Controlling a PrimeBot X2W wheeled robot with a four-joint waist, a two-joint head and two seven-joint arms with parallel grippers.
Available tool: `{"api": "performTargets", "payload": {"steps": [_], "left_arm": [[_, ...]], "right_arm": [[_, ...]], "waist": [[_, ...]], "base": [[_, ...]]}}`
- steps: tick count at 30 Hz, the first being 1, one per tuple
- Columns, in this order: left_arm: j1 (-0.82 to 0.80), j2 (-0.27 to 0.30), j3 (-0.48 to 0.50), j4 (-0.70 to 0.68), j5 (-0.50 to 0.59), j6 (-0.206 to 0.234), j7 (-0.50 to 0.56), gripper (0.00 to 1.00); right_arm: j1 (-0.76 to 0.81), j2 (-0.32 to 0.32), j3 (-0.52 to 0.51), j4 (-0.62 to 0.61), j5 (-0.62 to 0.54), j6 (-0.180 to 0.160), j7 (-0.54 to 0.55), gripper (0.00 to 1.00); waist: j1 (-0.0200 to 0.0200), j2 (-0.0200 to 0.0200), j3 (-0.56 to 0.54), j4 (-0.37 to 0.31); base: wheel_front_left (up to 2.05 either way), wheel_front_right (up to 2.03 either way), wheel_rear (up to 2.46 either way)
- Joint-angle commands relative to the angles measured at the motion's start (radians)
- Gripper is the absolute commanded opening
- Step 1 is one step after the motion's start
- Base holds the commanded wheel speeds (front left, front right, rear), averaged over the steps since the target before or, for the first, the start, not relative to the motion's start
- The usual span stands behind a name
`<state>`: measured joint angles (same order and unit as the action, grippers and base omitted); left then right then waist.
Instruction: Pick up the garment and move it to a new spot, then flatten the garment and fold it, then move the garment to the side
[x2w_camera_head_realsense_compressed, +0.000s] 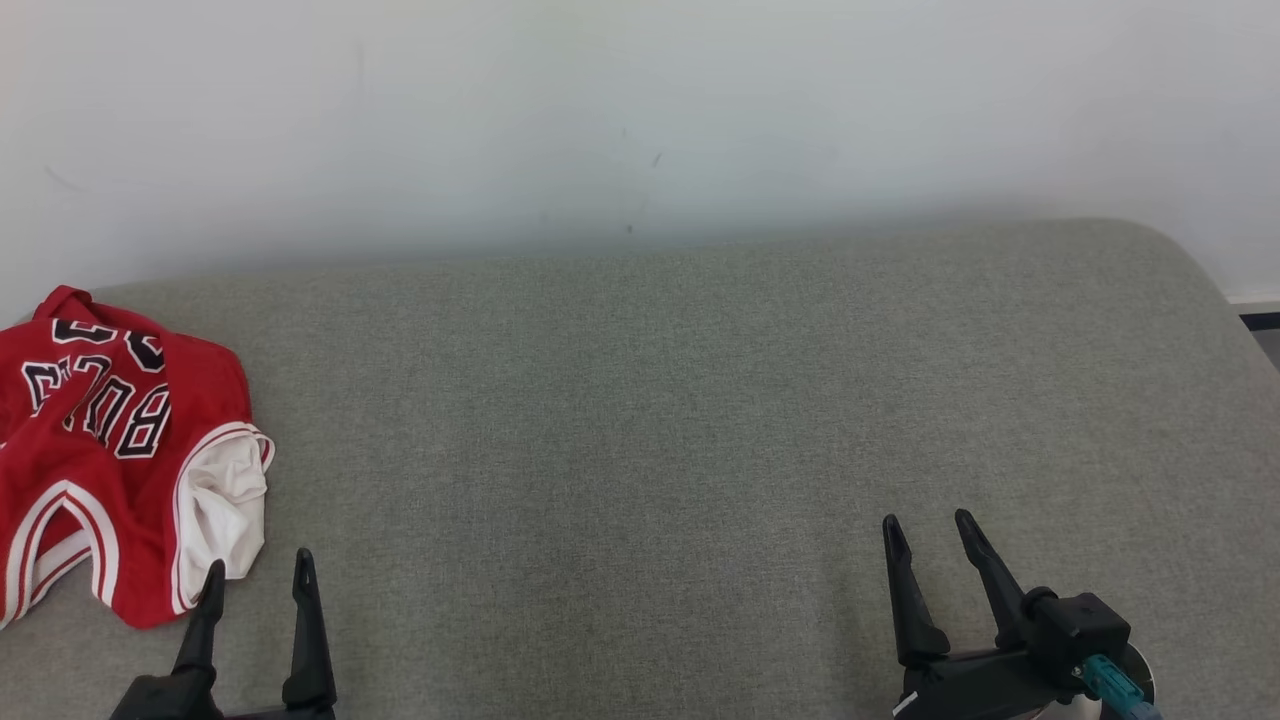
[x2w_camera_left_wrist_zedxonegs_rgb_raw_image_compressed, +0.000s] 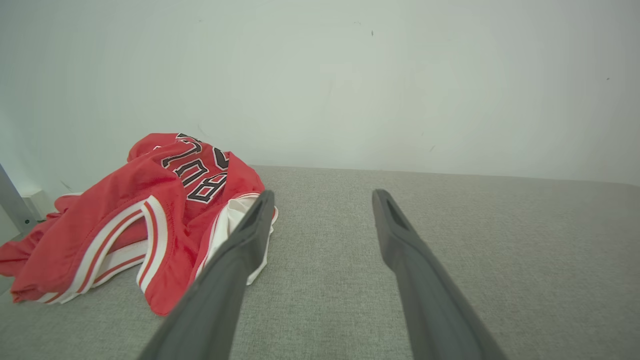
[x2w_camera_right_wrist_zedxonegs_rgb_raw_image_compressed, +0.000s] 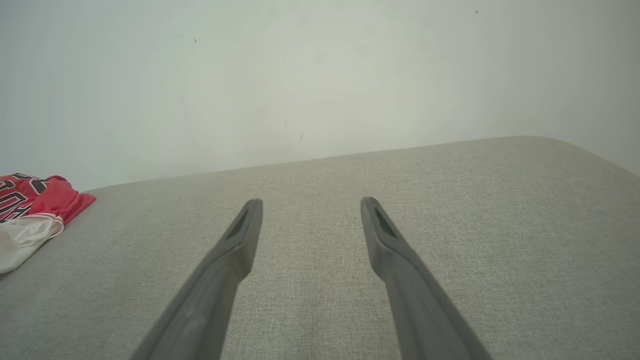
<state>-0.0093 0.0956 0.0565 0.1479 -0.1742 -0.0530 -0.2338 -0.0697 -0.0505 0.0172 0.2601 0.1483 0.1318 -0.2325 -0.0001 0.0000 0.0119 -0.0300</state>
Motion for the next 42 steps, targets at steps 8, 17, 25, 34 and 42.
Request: {"api": "performTargets", "payload": {"steps": [8, 17, 25, 34, 42], "left_arm": [[0.015, -0.010, 0.025, -0.007, 0.051, -0.012, -0.020, 1.00], [0.021, -0.020, 0.044, -0.010, 0.100, -0.018, -0.032, 1.00], [0.016, -0.029, 0.056, -0.008, 0.095, -0.022, -0.032, 1.00], [-0.005, -0.037, 0.053, 0.005, 0.098, -0.025, -0.032, 1.00], [-0.012, -0.039, 0.046, 0.029, 0.107, -0.019, -0.032, 1.00]], "right_arm": [[-0.005, 0.001, -0.004, -0.001, -0.049, -0.002, -0.021, 1.00], [-0.006, 0.001, -0.007, 0.008, -0.084, -0.002, -0.034, 1.00], [-0.007, 0.001, -0.010, 0.014, -0.074, -0.002, -0.034, 1.00], [0.008, 0.001, -0.019, 0.008, -0.071, -0.002, -0.033, 1.00], [0.018, 0.001, -0.028, 0.004, -0.072, -0.002, -0.033, 1.00]], "waist": [[0.0002, 0.0000, 0.000, -0.003], [0.0001, 0.0000, 0.000, -0.004], [0.0001, 0.0000, 0.000, -0.003], [0.0001, 0.0000, 0.001, 0.023], [0.0001, 0.0000, 0.006, 0.115]], "base": [[0.00, 0.00, 0.00], [0.00, 0.00, 0.00], [0.00, 0.00, 0.00], [0.00, 0.00, 0.00], [0.00, 0.00, 0.00]]}}
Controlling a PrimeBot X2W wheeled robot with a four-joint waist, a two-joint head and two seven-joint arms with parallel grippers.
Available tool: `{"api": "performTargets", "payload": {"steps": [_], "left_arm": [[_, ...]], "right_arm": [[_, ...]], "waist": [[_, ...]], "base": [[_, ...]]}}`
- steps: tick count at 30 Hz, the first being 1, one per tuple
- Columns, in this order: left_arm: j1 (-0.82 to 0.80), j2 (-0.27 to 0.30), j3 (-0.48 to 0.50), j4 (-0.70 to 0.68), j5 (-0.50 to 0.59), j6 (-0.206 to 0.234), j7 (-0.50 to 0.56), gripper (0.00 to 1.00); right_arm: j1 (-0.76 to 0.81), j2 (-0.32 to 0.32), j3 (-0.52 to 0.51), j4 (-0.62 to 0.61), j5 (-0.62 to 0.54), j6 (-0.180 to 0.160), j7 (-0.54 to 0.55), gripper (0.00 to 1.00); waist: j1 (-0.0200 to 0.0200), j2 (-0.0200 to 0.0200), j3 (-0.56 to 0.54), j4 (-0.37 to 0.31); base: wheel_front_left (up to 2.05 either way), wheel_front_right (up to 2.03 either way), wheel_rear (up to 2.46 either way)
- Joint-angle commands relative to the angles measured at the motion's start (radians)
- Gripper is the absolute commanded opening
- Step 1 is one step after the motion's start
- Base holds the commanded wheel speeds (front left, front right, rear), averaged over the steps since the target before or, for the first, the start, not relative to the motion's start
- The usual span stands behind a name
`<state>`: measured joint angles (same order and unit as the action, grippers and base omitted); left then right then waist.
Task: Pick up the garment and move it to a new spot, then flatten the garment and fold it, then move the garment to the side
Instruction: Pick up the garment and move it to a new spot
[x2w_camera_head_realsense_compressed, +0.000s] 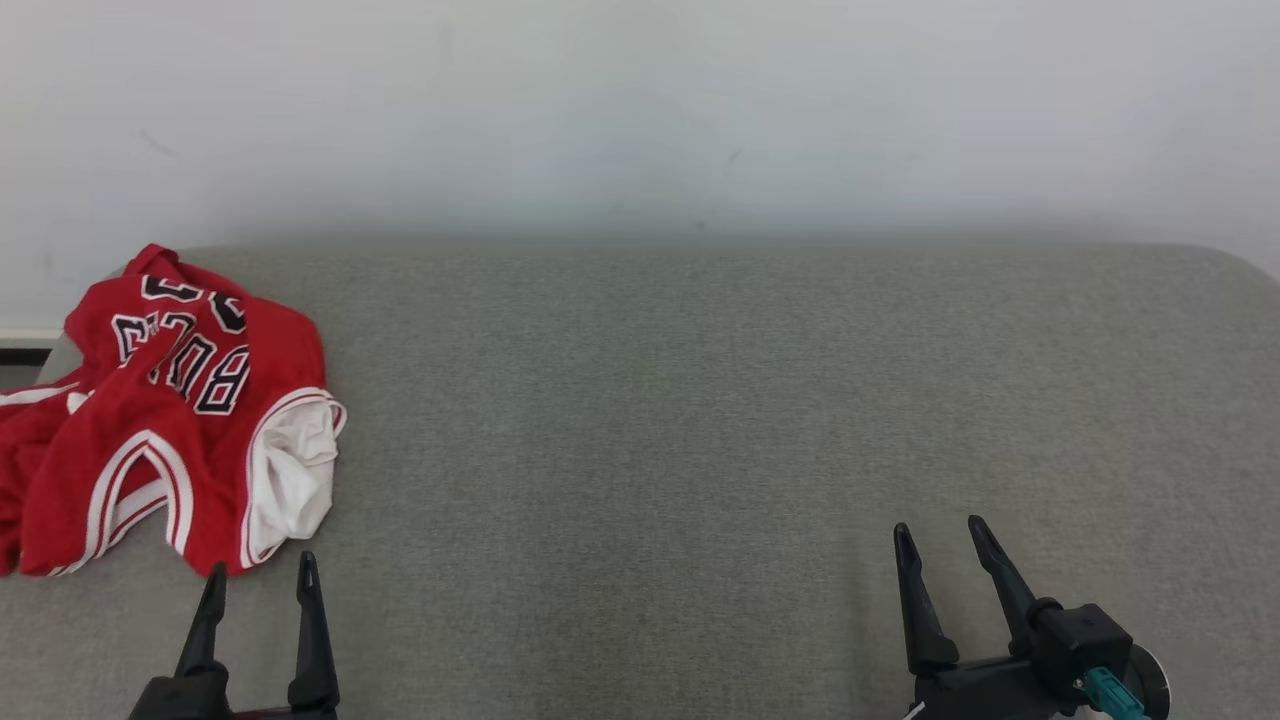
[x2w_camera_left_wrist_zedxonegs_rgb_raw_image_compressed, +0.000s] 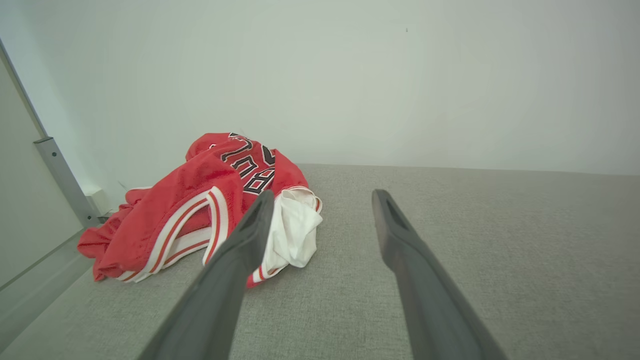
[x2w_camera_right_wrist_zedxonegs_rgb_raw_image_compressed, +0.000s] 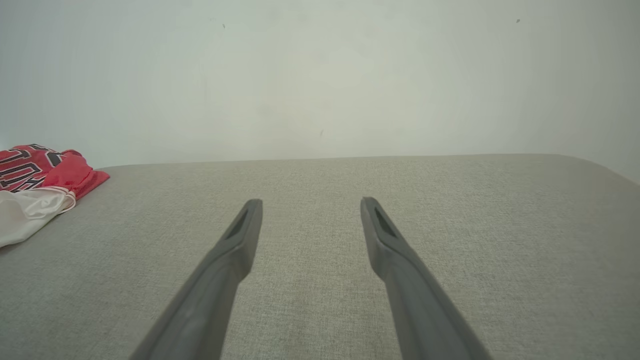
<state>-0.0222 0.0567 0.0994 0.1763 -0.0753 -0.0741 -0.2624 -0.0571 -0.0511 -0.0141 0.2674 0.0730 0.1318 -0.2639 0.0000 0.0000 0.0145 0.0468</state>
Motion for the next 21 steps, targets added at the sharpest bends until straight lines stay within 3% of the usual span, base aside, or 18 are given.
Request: {"api": "performTargets", "payload": {"steps": [1, 12, 21], "left_arm": [[0.006, -0.001, 0.002, 0.003, 0.008, 0.001, -0.004, 1.00], [0.019, 0.002, 0.045, 0.025, -0.001, 0.020, -0.004, 1.00], [0.039, -0.003, 0.052, 0.012, -0.007, 0.039, -0.004, 1.00]], "right_arm": [[0.007, 0.002, 0.000, -0.004, 0.003, -0.002, -0.001, 1.00], [0.008, 0.002, -0.002, -0.001, -0.015, -0.002, -0.001, 1.00], [-0.005, 0.001, 0.000, 0.001, -0.030, -0.002, -0.001, 1.00]], "waist": [[0.0000, 0.0000, 0.005, 0.054], [0.0000, 0.0000, 0.024, 0.262], [0.0000, 0.0000, 0.034, 0.378]], "base": [[0.00, 0.00, 0.00], [0.00, 0.00, 0.00], [0.00, 0.00, 0.00]]}}
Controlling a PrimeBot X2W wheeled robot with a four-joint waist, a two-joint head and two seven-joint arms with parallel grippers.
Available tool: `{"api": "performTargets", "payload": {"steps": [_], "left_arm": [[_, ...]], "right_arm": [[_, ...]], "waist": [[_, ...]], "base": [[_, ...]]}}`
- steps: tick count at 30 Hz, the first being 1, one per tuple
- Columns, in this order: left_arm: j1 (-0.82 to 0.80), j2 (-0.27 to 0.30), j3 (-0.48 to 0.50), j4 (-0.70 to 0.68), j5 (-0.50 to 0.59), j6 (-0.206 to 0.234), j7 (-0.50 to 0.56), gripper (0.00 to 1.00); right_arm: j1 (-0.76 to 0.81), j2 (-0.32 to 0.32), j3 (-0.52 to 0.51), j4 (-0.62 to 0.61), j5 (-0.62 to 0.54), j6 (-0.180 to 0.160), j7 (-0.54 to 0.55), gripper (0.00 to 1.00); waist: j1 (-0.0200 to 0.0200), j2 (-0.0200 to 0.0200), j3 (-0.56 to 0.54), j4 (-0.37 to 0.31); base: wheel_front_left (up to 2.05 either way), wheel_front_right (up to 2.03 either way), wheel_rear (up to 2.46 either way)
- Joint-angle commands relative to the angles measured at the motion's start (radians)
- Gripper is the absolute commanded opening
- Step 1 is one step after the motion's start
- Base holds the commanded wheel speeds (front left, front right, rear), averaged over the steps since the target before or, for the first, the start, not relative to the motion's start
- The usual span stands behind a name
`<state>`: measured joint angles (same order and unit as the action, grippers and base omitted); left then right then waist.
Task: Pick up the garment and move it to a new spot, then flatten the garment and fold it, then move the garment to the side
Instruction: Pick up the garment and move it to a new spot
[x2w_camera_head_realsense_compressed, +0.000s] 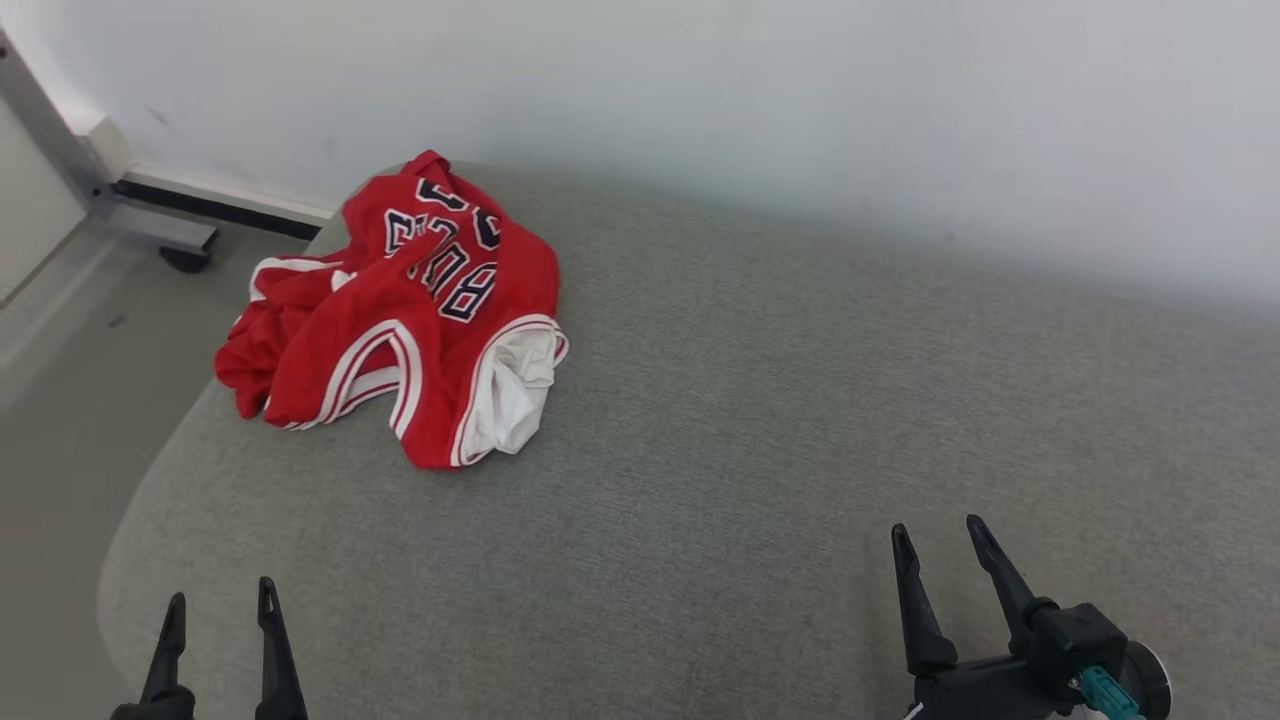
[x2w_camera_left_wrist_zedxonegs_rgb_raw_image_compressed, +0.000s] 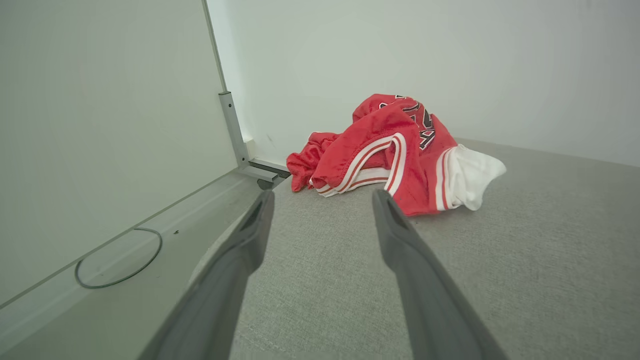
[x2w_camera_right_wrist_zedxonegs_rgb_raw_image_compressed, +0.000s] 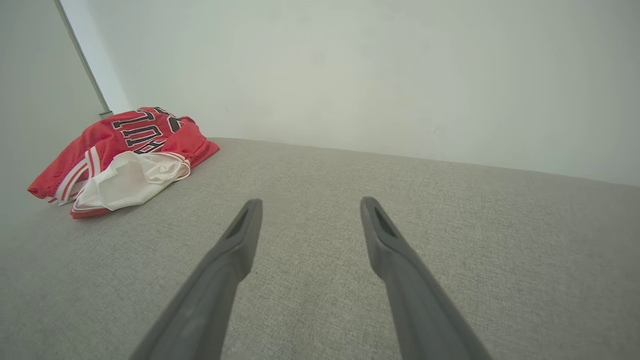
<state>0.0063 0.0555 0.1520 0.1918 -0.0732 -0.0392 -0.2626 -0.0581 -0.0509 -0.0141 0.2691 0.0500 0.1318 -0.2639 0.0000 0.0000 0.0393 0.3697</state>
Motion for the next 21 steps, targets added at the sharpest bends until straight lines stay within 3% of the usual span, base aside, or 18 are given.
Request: {"api": "performTargets", "payload": {"steps": [1, 10, 21], "left_arm": [[0.012, -0.002, 0.001, -0.004, -0.010, 0.005, -0.004, 1.00], [0.026, -0.004, 0.019, -0.010, -0.015, 0.021, -0.004, 1.00], [-0.042, -0.002, 0.039, 0.010, -0.060, 0.035, -0.004, 1.00]], "right_arm": [[-0.005, 0.001, 0.004, 0.001, -0.006, -0.002, -0.001, 1.00], [-0.008, 0.001, 0.021, 0.007, -0.003, -0.002, -0.001, 1.00], [-0.035, 0.001, 0.022, 0.002, -0.010, -0.002, -0.001, 1.00]], "waist": [[0.0000, 0.0000, 0.010, 0.063], [0.0000, 0.0000, 0.007, 0.089], [0.0000, 0.0000, 0.046, 0.018]], "base": [[0.00, 0.00, 0.00], [0.00, 0.00, 0.00], [0.00, 0.00, 0.00]]}}
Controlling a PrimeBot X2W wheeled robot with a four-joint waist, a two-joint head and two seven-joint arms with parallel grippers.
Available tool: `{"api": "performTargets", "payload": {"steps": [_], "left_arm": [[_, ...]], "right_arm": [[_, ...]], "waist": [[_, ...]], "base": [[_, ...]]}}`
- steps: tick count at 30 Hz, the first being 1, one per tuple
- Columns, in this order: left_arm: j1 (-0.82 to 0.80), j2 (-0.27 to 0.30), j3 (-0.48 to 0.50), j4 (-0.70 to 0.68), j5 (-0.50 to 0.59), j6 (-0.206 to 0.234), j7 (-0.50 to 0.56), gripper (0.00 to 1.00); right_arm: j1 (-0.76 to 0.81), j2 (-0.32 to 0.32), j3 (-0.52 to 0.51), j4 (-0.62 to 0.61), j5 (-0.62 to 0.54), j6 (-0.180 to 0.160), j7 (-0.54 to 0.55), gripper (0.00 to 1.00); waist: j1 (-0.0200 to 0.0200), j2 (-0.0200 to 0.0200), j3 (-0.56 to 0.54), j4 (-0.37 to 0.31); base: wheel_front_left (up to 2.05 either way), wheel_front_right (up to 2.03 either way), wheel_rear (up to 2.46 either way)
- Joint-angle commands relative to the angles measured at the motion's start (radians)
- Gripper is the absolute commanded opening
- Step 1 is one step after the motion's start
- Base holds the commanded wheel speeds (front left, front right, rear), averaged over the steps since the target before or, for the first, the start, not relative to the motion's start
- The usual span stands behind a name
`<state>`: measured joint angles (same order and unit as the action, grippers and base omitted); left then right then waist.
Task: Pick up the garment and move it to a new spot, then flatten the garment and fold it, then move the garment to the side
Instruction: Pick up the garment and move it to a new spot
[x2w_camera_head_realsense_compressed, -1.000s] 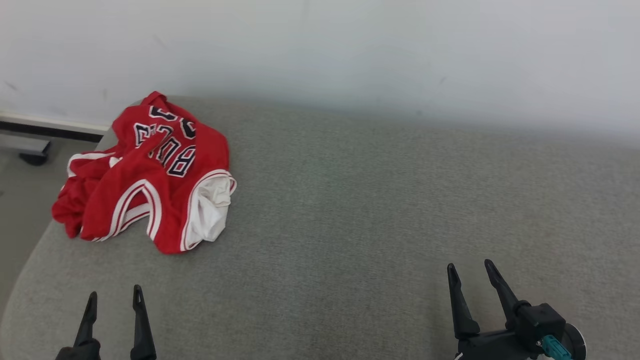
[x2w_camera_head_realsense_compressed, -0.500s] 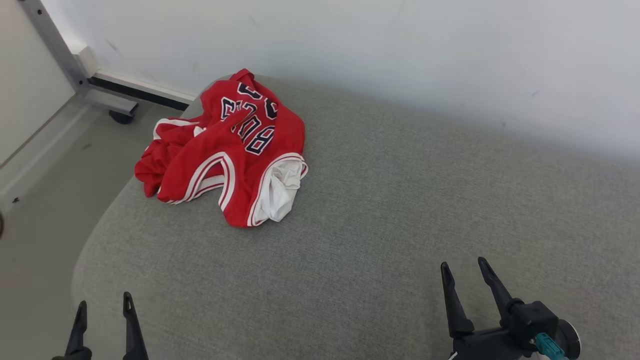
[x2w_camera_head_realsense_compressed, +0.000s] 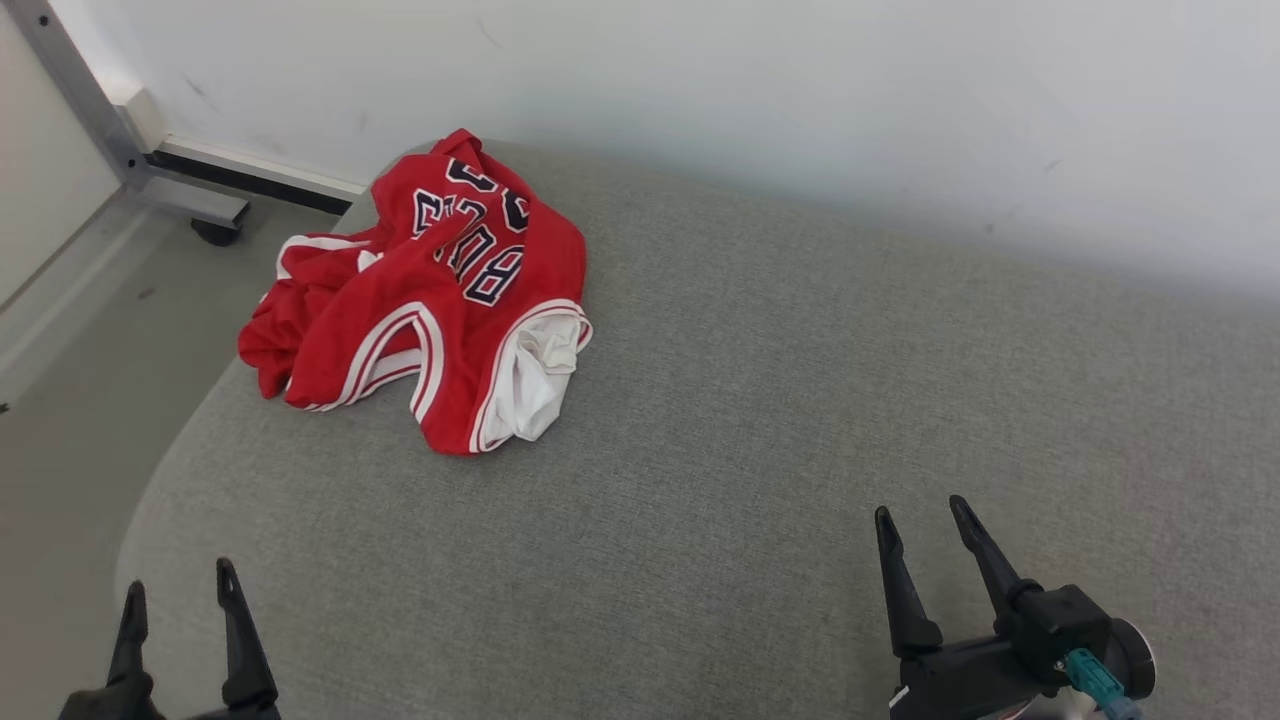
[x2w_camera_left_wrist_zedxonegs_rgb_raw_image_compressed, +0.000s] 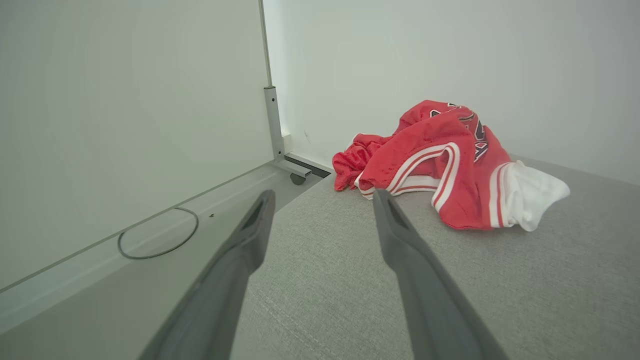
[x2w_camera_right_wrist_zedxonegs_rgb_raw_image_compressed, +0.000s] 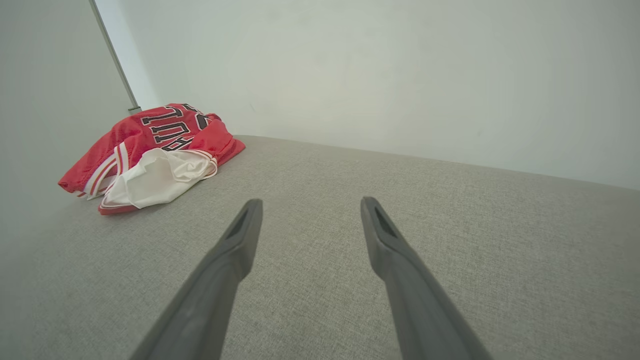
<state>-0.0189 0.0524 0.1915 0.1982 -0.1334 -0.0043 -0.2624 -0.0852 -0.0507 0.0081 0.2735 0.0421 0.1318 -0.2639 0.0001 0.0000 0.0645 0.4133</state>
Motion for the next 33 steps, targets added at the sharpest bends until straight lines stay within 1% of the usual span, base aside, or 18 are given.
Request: {"api": "performTargets", "payload": {"steps": [1, 7, 9, 11, 15, 18, 26, 30, 33], "left_arm": [[-0.017, 0.001, -0.001, 0.004, 0.000, 0.000, -0.004, 1.00], [-0.162, 0.051, 0.016, 0.045, -0.012, -0.028, -0.004, 1.00], [-0.215, 0.077, 0.030, 0.067, -0.016, -0.032, -0.004, 1.00], [-0.287, 0.093, 0.042, 0.080, -0.033, -0.036, -0.004, 1.00], [-0.412, 0.144, 0.073, 0.108, -0.070, -0.041, 0.010, 1.00], [-0.498, 0.199, 0.086, 0.132, -0.078, -0.047, 0.028, 1.00], [-0.627, 0.315, 0.108, 0.239, -0.095, -0.060, 0.113, 1.00], [-0.677, 0.355, 0.108, 0.321, -0.121, -0.078, 0.166, 1.00], [-0.710, 0.384, 0.098, 0.388, -0.129, -0.089, 0.212, 1.00]], "right_arm": [[-0.008, 0.001, -0.001, -0.002, -0.002, -0.002, -0.001, 1.00], [-0.047, 0.001, -0.012, -0.018, -0.013, -0.002, -0.001, 1.00], [-0.057, 0.001, 0.000, -0.026, 0.000, -0.002, -0.001, 1.00], [-0.081, 0.001, 0.009, -0.046, -0.014, -0.002, -0.001, 1.00], [-0.128, 0.001, 0.009, -0.081, -0.016, -0.002, -0.001, 1.00], [-0.153, 0.001, 0.015, -0.107, -0.013, -0.002, -0.001, 1.00], [-0.180, 0.002, 0.008, -0.159, -0.002, -0.002, -0.001, 1.00], [-0.170, 0.002, 0.000, -0.179, 0.004, -0.002, -0.001, 1.00], [-0.167, 0.002, 0.000, -0.179, -0.001, -0.002, -0.001, 1.00]], "waist": [[-0.0001, 0.0000, 0.021, -0.026], [-0.0001, 0.0000, 0.086, -0.107], [-0.0001, 0.0000, 0.112, -0.139], [-0.0001, 0.0000, 0.148, -0.173], [-0.0001, 0.0000, 0.224, -0.247], [-0.0001, 0.0000, 0.270, -0.301], [-0.0001, 0.0000, 0.344, -0.428], [-0.0001, 0.0000, 0.362, -0.463], [-0.0001, 0.0000, 0.372, -0.478]], "base": [[0.00, 0.00, 0.00], [0.00, 0.00, 0.00], [0.00, 0.00, 0.00], [0.00, 0.00, 0.00], [0.00, 0.00, 0.00], [0.00, 0.00, 0.00], [0.00, 0.00, 0.00], [0.00, 0.00, 0.00], [0.00, 0.00, 0.00]]}}
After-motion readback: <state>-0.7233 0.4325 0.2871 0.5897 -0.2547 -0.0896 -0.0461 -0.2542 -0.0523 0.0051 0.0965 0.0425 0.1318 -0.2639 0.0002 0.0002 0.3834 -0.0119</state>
